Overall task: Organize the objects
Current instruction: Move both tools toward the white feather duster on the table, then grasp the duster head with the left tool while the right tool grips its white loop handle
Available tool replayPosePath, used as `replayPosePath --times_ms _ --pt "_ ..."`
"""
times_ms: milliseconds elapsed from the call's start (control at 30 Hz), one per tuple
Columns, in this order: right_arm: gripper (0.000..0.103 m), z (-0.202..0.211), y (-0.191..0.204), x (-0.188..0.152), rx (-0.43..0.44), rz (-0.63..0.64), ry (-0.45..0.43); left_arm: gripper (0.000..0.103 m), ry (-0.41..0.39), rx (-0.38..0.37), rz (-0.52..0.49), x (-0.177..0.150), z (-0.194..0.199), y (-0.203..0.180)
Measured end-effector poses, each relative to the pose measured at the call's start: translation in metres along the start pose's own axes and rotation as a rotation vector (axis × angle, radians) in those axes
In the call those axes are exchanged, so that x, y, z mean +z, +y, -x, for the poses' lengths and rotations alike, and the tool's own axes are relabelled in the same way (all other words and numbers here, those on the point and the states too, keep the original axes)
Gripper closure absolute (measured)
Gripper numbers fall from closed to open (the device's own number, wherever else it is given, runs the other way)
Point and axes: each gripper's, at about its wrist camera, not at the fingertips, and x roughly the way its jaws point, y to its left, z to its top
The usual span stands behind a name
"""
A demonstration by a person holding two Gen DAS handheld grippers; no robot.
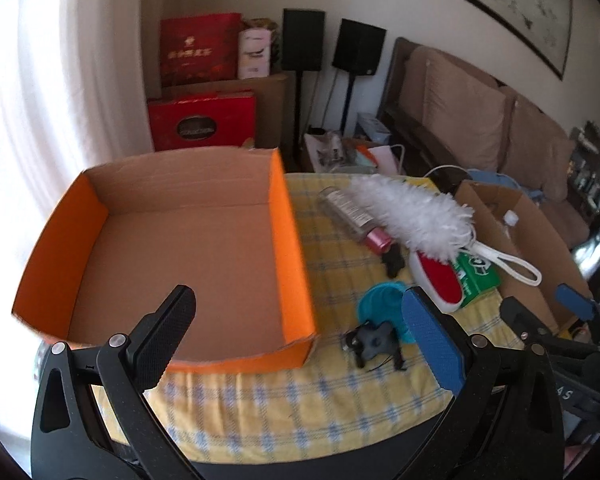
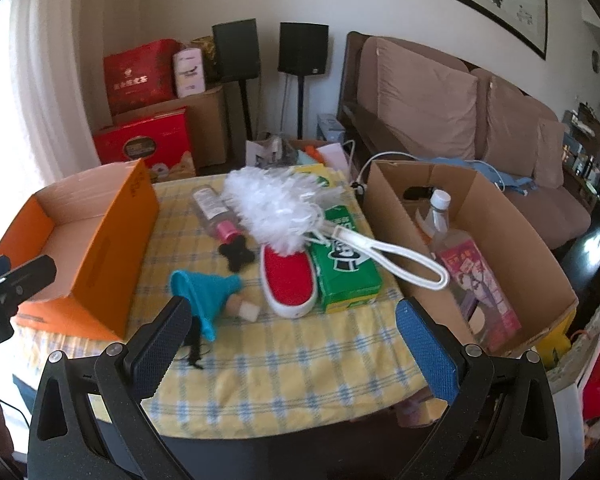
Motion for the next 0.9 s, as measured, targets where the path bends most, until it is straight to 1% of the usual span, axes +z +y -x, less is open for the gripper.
replayPosePath --times_ms 200,400,700,767,867,900 --pt "0.000 -0.014 -0.011 0.009 -0.028 0.004 0.002 0.000 0.001 -0.030 -0.072 0.022 -0.017 -0.034" --pt "0.000 -0.032 -0.029 0.020 -0.052 -0.002 0.010 0.000 0.032 -0.050 -0.109 0.037 -0.046 -0.061" --pt "0.000 -0.058 -0.055 0.029 -0.068 -0.018 0.033 0.000 0.086 -0.082 -0.105 0.055 -0.086 -0.088" --pt "0.000 -0.064 -0.061 0.032 -0.053 -0.013 0.039 0.000 0.098 -0.100 -0.097 0.058 -0.094 -0.091" --pt "0.000 -0.076 -0.069 0.036 0.028 0.018 0.066 0.000 0.147 -0.142 -0.081 0.066 -0.113 -0.096" --pt "0.000 -0.078 -0.072 0.038 0.033 0.029 0.068 0.000 0.158 -0.154 -0.075 0.068 -0.118 -0.096"
